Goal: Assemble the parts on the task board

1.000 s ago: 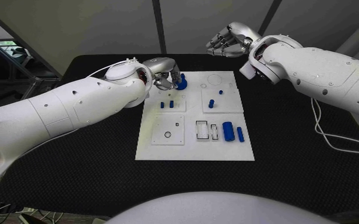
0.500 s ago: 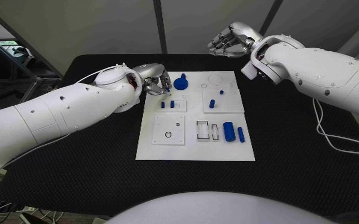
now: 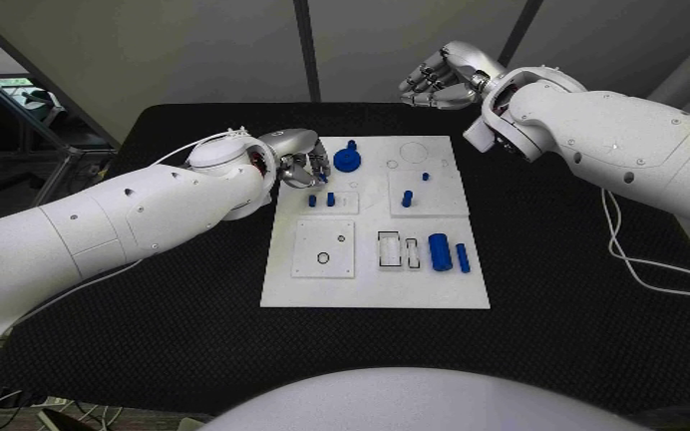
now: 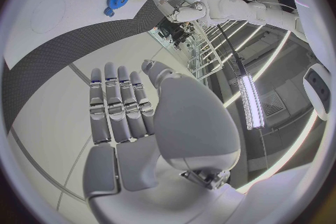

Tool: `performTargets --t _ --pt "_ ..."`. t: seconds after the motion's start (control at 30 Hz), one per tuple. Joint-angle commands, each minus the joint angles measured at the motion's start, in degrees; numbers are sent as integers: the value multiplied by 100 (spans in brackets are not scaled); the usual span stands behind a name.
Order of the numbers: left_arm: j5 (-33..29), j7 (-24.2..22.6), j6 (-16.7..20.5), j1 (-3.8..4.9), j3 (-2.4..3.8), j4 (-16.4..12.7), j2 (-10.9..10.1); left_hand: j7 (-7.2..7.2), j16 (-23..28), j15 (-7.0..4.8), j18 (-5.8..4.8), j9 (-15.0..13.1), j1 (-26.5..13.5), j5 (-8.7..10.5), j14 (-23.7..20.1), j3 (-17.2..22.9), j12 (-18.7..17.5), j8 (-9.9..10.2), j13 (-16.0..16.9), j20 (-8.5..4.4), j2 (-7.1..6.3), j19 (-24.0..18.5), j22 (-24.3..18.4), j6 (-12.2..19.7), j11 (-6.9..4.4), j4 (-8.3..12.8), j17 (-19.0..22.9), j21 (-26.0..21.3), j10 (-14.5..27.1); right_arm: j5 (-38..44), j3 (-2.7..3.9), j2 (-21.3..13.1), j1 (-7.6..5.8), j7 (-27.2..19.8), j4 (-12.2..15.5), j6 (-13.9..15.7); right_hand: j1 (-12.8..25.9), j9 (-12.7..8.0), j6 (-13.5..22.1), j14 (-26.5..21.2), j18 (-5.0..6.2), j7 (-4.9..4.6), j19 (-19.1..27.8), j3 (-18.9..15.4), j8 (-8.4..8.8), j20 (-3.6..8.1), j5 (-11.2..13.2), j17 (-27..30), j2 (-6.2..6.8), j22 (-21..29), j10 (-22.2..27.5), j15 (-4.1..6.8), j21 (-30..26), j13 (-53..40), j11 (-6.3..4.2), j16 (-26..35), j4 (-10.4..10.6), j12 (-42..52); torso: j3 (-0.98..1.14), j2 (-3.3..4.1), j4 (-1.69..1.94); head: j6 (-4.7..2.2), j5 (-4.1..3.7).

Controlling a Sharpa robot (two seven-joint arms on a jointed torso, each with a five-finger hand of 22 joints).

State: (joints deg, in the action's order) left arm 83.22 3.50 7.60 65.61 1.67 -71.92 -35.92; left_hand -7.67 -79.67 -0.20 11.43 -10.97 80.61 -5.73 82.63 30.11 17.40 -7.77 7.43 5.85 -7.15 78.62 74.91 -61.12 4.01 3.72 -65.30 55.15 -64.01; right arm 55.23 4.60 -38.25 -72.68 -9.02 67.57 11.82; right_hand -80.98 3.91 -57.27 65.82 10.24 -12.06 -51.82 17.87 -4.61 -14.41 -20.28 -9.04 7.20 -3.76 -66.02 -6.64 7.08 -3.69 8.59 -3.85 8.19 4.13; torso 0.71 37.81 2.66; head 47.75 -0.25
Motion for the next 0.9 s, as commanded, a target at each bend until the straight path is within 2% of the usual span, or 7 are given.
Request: performTargets --t 0.03,0.9 --pt "-22 26 -51 4 5 25 16 4 39 0 -549 -1 -55 -14 -38 6 -23 -4 6 -13 18 29 726 -25 0 9 6 18 -27 1 3 4 -11 -41 9 4 -33 6 -31 -31 36 -4 -40 37 20 -10 -31 9 12 -8 37 18 -29 0 -5 -10 9 0 3 -2 2 1 3" --pt "-22 100 -271 4 6 250 224 2 37 -2 -546 1 -47 -14 -35 11 -33 0 10 -15 27 24 722 -32 0 16 -2 5 -39 1 3 18 -11 -41 10 -3 -16 7 -38 -26 36 -1 -48 54 18 -11 -30 16 14 -9 31 21 -38 0 -8 -12 7 3 -1 -3 5 19 -4"
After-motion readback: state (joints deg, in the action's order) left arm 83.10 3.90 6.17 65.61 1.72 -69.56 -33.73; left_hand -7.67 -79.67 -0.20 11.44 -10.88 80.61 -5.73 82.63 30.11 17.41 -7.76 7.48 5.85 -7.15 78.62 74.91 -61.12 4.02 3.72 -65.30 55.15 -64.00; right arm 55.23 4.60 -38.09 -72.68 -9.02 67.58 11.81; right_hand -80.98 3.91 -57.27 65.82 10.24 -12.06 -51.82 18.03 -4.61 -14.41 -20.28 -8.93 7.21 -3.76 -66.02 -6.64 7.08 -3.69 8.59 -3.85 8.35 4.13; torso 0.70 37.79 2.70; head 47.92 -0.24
